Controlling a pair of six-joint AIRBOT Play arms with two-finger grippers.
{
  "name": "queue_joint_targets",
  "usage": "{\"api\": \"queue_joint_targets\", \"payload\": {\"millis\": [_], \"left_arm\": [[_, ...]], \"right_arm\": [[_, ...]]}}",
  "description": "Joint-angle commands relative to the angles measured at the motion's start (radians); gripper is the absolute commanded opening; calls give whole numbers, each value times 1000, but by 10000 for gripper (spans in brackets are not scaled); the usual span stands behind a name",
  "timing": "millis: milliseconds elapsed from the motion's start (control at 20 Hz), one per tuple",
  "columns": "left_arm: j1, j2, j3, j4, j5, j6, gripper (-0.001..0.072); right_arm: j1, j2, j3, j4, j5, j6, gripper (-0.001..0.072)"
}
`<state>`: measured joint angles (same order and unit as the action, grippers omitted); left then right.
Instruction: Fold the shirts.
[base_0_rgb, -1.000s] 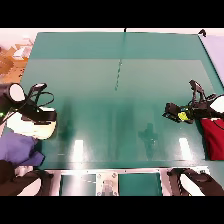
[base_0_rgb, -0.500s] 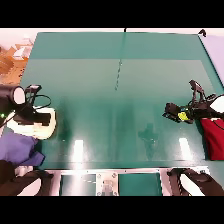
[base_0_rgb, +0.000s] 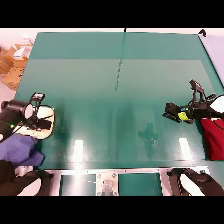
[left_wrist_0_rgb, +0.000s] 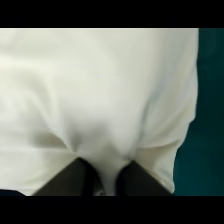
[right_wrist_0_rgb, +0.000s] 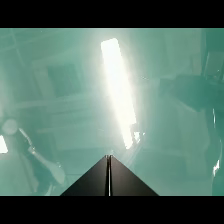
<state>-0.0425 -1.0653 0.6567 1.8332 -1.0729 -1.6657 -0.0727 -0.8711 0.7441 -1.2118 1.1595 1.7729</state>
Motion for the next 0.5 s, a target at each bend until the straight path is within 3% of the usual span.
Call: {"api": "queue_joint_targets", "payload": {"millis": [0, 200, 450], "left_arm": [[1, -1, -8, 9, 66, 33, 22], [0, 0, 160, -92, -57, 122, 21], [-13, 6, 566, -388, -221, 208, 21]], "right_arm": [[0, 0, 0, 0, 0, 0, 20], [0, 0, 0, 0, 0, 0, 20], [0, 0, 0, 0, 0, 0, 20]]}}
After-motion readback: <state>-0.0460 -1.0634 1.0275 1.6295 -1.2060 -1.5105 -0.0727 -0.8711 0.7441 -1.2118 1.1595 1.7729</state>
